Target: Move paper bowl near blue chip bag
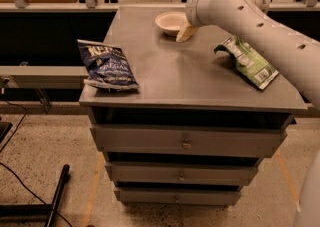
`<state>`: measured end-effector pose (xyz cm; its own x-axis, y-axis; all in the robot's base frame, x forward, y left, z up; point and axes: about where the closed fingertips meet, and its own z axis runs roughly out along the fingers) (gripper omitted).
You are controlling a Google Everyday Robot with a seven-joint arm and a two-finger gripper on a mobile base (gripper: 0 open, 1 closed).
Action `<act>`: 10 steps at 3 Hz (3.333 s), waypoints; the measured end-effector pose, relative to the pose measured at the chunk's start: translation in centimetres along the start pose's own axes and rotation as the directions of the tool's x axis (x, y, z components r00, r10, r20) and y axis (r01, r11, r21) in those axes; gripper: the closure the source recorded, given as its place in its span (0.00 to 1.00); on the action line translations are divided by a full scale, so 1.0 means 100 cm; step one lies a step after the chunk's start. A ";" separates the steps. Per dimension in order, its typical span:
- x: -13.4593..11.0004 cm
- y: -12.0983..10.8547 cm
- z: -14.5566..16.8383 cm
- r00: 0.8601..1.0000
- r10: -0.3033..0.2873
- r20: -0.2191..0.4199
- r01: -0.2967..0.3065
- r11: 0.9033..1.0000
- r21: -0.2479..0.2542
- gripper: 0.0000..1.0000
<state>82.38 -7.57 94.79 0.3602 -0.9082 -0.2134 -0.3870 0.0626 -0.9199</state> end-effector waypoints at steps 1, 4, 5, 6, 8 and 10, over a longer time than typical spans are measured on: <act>0.008 0.007 0.011 1.000 0.030 0.009 -0.030 0.999 0.014 0.00; 0.024 0.018 0.025 1.000 -0.004 -0.026 0.005 1.000 0.011 0.63; 0.023 0.023 0.028 0.999 -0.028 -0.020 0.028 1.000 -0.015 0.66; 0.020 0.028 0.030 0.998 -0.057 -0.005 0.057 0.997 -0.042 0.41; 0.020 0.032 0.032 0.996 -0.087 0.005 0.087 0.994 -0.068 0.00; 0.026 0.035 0.036 0.994 -0.105 -0.014 0.103 0.992 -0.079 0.48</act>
Offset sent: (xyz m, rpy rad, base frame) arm 0.0240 -0.0139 -0.0236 0.0222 -0.0317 -0.0364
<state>85.02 -8.19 89.82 0.3866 -0.9155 -0.1109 -0.4134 -0.0645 -0.9083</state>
